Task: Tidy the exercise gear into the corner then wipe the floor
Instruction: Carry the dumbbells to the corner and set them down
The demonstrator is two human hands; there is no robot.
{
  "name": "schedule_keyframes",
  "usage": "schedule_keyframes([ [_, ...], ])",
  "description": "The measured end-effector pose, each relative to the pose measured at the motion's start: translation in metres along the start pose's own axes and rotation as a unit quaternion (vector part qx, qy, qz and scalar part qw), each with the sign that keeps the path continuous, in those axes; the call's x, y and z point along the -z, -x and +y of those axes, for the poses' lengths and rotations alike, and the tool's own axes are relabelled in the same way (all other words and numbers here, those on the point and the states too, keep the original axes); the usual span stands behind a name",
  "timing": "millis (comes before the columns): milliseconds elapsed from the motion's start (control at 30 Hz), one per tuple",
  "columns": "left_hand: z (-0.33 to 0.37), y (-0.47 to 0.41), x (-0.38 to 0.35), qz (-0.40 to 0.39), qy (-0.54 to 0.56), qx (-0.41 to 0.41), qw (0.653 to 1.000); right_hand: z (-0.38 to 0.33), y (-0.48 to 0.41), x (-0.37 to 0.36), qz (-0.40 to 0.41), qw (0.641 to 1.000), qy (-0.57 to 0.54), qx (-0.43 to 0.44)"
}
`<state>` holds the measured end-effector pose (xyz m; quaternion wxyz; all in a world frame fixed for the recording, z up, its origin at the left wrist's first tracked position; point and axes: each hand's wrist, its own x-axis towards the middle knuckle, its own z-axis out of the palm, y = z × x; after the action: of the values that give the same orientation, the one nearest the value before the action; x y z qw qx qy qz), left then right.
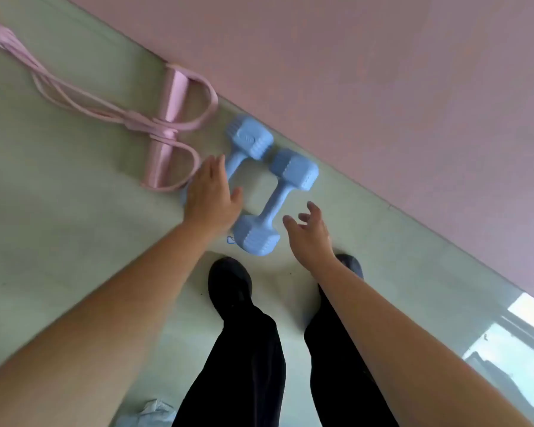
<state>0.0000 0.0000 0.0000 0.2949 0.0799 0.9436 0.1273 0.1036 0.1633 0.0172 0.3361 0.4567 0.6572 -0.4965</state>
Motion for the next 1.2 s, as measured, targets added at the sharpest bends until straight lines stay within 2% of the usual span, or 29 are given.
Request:
schedule_keyframes([
  [133,-0.006,-0.05,-0.039,-0.024,0.026,0.014,0.999,0.012,-0.053,-0.03,-0.047,0.993,-0.107,-0.025],
  [233,-0.013,-0.069,-0.059,-0.003,0.051,0.042,0.998,0.018,-0.078,-0.047,-0.067,0.984,-0.164,-0.022],
  [367,-0.017,-0.08,-0.05,-0.063,0.071,0.088,0.992,0.015,-0.093,-0.052,-0.09,0.971,-0.217,-0.044],
  [467,-0.015,-0.057,-0.041,-0.084,0.103,0.118,0.984,0.008,-0.077,-0.043,-0.065,0.971,-0.219,-0.077],
  [633,-0.007,0.033,-0.012,-0.097,0.259,0.174,0.945,0.015,0.002,0.002,0.028,0.967,-0.241,-0.08],
  [800,0.051,0.129,0.063,-0.071,0.35,0.224,0.907,0.001,0.117,0.064,0.108,0.948,-0.282,-0.101],
  [933,0.111,0.192,0.162,-0.09,0.416,0.251,0.869,-0.036,0.225,0.121,0.117,0.944,-0.298,-0.085],
  [1067,0.179,0.253,0.285,-0.084,0.453,0.209,0.863,-0.091,0.347,0.181,0.127,0.929,-0.344,-0.049],
  [1200,0.234,0.311,0.411,-0.082,0.464,0.111,0.875,-0.146,0.472,0.237,0.147,0.901,-0.407,0.018],
])
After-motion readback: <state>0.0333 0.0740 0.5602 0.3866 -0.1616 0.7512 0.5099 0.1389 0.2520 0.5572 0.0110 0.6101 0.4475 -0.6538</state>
